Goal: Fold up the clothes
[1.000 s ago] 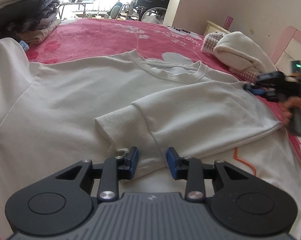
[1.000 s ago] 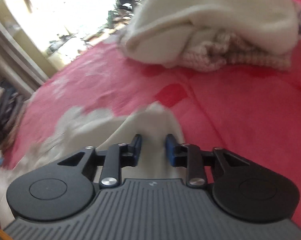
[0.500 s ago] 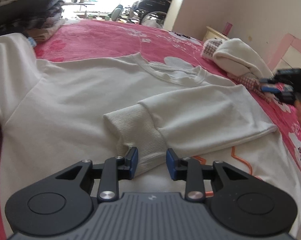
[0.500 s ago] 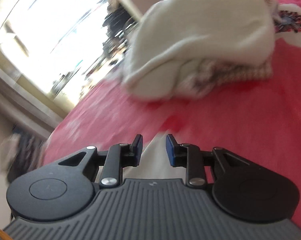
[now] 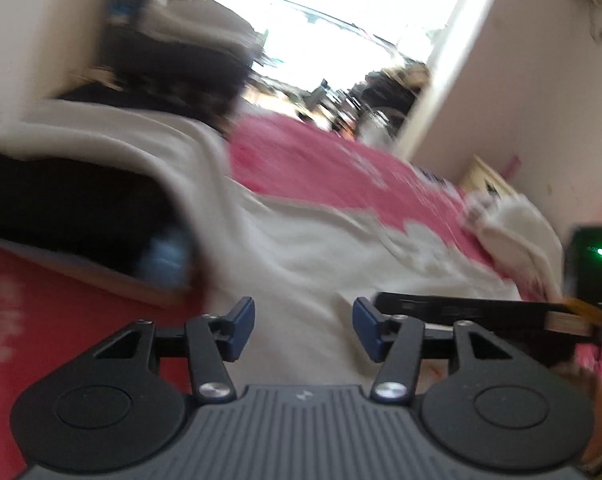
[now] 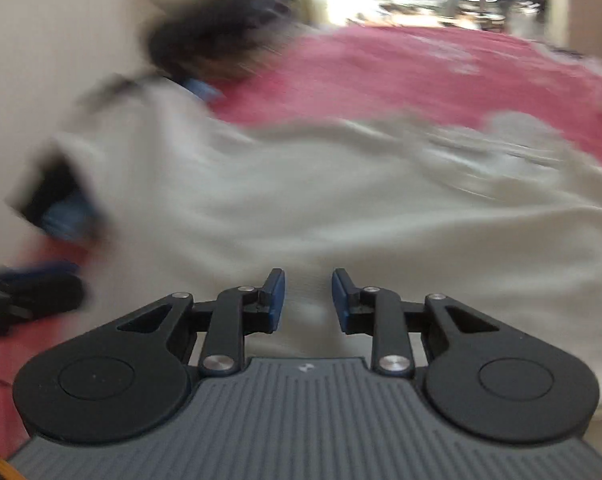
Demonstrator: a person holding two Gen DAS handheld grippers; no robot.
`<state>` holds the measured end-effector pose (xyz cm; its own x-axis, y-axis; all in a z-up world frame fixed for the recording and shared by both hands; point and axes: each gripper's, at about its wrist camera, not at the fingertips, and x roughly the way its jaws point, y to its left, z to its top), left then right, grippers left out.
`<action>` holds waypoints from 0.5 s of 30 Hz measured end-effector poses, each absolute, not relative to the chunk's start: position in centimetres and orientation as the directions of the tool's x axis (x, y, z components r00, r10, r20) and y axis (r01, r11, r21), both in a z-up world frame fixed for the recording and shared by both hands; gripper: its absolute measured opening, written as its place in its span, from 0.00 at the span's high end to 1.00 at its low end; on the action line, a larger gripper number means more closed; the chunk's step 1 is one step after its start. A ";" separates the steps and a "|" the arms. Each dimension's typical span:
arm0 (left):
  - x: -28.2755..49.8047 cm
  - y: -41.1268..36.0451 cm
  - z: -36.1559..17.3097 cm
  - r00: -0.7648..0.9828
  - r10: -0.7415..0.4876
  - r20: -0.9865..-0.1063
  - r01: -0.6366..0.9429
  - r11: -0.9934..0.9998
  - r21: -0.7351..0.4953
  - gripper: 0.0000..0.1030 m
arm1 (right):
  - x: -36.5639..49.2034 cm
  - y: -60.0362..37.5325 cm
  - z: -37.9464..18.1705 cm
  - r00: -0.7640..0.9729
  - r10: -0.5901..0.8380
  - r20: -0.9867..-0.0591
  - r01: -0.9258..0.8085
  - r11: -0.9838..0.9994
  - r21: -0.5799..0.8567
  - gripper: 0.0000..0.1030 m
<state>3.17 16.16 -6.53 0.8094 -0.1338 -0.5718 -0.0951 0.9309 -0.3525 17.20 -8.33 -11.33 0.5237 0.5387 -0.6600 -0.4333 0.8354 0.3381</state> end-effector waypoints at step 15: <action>4.3 39.9 -4.8 0.805 0.087 -0.587 -0.556 0.458 -0.694 0.31 | 13.7 -11.0 -13.1 0.343 0.791 -0.506 0.048 0.524 0.851 0.69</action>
<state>4.31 39.89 -4.81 0.8047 0.0871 -0.5873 -0.5558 0.4582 -0.6936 13.68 -10.96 -13.05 0.3429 0.7912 -0.5063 0.0478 0.5236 0.8506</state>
